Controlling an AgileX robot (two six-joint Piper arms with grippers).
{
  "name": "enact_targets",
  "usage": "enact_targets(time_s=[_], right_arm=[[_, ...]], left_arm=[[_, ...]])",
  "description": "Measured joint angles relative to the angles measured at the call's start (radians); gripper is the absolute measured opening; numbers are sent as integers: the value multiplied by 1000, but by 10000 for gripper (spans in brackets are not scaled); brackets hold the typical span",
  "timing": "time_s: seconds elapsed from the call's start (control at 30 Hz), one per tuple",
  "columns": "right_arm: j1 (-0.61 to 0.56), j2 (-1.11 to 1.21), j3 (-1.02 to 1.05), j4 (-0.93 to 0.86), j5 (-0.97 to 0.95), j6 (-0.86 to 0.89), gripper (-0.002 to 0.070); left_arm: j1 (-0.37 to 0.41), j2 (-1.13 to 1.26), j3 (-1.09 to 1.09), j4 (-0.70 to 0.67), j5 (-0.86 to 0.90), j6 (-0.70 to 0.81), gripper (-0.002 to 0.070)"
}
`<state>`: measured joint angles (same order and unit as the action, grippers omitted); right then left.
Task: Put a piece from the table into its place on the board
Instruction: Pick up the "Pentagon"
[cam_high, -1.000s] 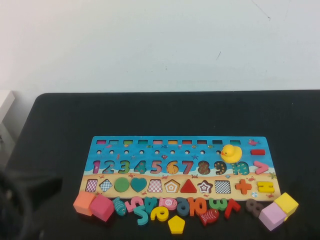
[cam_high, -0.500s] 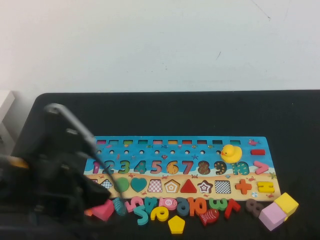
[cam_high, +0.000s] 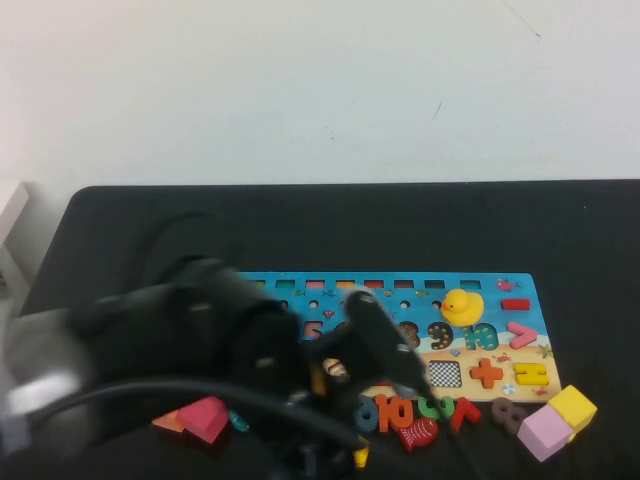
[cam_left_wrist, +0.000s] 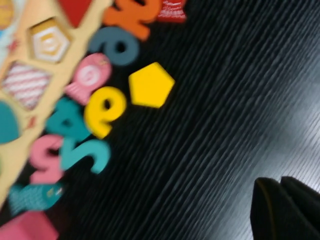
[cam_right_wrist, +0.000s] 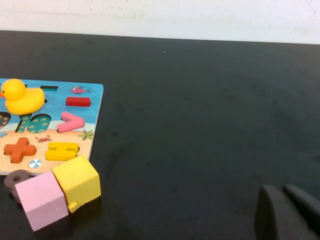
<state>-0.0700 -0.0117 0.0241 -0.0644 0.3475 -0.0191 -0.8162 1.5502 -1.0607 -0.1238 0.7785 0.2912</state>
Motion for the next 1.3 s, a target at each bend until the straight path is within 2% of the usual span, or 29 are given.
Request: enact_targets(time_s=[0.3,0.53,0.7,0.77,0.8,0.97,1.07,1.3], right_arm=[[0,0,0,0,0,0,19],[0,0,0,0,0,0,19],[0,0,0,0,0,0,19],[0,0,0,0,0,0,19],[0,0,0,0,2,0,19],[0,0,0,0,2,0,19],[0,0,0,0,2,0,19],[0,0,0,0,2,0,19]], left_arm=[[-63,289,-230,18,161,-50,-1],[-77,443,-318,38,228,-192,9],[-77,463,-320,27,228,-223,112],[-77,463,-327,25,217,-227,173],[-77,463,-328,33,201,-245,228],[-77,463,-328,114,193,-375,375],[-77,463,-328,151,189,-434,419],[-68,463,-328,101,131,-482,437]])
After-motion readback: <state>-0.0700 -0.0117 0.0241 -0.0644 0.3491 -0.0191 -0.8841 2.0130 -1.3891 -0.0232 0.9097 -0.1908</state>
